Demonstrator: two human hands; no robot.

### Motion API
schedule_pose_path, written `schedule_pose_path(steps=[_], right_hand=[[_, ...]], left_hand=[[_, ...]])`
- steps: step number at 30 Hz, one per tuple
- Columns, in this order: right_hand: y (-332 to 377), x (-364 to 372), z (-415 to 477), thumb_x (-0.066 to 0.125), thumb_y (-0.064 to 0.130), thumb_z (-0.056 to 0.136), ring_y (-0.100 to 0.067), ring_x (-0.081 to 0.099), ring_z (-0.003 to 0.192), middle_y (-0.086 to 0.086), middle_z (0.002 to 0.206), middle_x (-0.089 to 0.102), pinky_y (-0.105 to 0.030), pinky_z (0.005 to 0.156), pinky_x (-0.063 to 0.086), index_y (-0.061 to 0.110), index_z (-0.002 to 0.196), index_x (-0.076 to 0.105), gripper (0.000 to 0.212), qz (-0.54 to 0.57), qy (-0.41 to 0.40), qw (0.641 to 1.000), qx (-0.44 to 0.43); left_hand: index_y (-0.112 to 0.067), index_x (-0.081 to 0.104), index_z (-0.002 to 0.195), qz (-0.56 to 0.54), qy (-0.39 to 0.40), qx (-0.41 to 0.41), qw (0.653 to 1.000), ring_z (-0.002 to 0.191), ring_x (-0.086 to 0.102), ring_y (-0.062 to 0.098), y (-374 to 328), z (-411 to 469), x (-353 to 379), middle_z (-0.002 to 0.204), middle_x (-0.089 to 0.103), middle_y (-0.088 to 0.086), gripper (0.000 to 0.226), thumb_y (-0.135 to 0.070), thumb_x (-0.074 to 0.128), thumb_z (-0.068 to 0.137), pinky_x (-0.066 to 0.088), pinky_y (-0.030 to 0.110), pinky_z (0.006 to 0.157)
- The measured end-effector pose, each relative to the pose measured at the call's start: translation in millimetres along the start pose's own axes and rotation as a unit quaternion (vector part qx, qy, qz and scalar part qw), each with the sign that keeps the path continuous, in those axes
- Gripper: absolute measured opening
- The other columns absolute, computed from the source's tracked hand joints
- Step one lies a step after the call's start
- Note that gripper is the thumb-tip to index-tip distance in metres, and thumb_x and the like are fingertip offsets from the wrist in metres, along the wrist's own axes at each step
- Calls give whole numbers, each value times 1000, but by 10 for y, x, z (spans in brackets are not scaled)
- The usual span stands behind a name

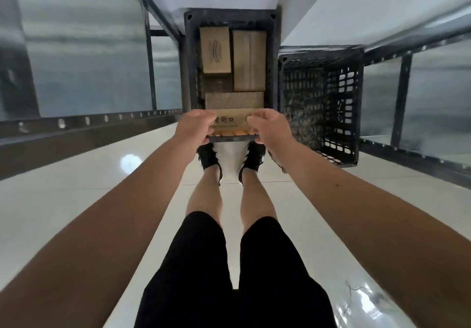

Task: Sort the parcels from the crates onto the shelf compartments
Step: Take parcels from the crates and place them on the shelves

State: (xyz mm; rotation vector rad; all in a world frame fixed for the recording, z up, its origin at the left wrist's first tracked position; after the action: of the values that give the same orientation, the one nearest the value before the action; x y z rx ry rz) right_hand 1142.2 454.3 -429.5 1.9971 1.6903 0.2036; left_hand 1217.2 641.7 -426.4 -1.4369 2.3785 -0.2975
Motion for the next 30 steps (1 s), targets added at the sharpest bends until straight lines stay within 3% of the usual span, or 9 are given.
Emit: schedule_pose_path(steps=[2, 5, 11, 14, 18, 20, 23, 27, 30], right_hand=[[-130, 25, 376, 69, 26, 100, -15, 66, 99, 2, 106, 69, -26, 75, 59, 20, 124, 67, 25, -14, 1, 1000, 18], [-348, 30, 969, 70, 28, 97, -15, 63, 103, 2, 112, 67, -34, 86, 58, 19, 128, 66, 32, -46, -16, 998, 29], [-740, 70, 1928, 67, 26, 100, -15, 57, 108, 1, 133, 59, -27, 87, 45, 17, 153, 52, 55, -80, -45, 995, 46], [-966, 147, 2394, 67, 27, 98, -20, 60, 110, 2, 121, 60, -30, 89, 45, 17, 149, 53, 54, -108, -53, 991, 53], [-1207, 194, 2798, 63, 25, 102, -12, 49, 77, 4, 108, 52, -34, 82, 44, 15, 160, 33, 66, -111, -83, 988, 74], [-1314, 234, 2911, 60, 22, 105, -18, 54, 84, -4, 120, 54, -35, 86, 46, 12, 164, 24, 70, -108, -82, 987, 90], [-1442, 303, 3069, 64, 24, 102, -23, 57, 95, -8, 138, 58, -35, 87, 48, 14, 163, 29, 71, -99, -86, 988, 87], [-1617, 305, 3206, 71, 30, 97, -26, 57, 110, -6, 140, 58, -35, 92, 47, 17, 159, 38, 71, -76, -92, 989, 89], [-1707, 299, 3242, 75, 34, 93, -29, 59, 124, -5, 140, 60, -43, 108, 50, 18, 155, 46, 71, -38, -86, 990, 109]], left_hand=[[-26, 64, 120, 13, -7, -14, 1000, 115, 67, 19, 135, 389, 120, 120, 70, 1, 19, -32, 62, 102, 58, 39, 96], [-27, 64, 119, 32, -11, -29, 999, 117, 66, 22, 340, 962, 254, 122, 70, 2, 18, -31, 64, 101, 58, 38, 91], [-28, 63, 117, 49, -48, -36, 997, 112, 65, 20, 633, 1950, 390, 103, 66, -5, 16, -25, 65, 102, 56, 43, 102], [-26, 62, 134, 84, -48, -21, 995, 106, 64, 17, 775, 2347, 450, 111, 67, -5, 32, -29, 63, 102, 54, 32, 82], [-24, 53, 138, 95, -77, -9, 992, 87, 58, 7, 921, 2763, 546, 101, 60, -11, 38, -28, 62, 102, 43, 24, 63], [-25, 50, 138, 93, -90, -7, 992, 86, 56, 7, 961, 2901, 587, 97, 56, -13, 38, -27, 61, 102, 42, 23, 62], [-25, 47, 142, 88, -98, -10, 991, 89, 54, 9, 1056, 3052, 617, 94, 49, -16, 42, -26, 61, 103, 39, 23, 63], [-24, 46, 147, 50, -102, -47, 992, 89, 51, 10, 1145, 3201, 613, 96, 48, -13, 47, -28, 61, 104, 41, 30, 73], [-26, 45, 149, 34, -92, -60, 993, 95, 54, 13, 1149, 3246, 604, 107, 55, -7, 48, -29, 62, 103, 42, 33, 78]])
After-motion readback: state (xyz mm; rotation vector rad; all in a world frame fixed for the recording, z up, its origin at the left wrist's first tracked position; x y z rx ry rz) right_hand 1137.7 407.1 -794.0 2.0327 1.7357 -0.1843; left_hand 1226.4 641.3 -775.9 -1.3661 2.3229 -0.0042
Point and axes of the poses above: each hand's wrist, its own z-axis towards the middle knuckle, its own x-axis out of the palm, y = z × x, the point moved 4 cm from there along z, towards the middle knuckle
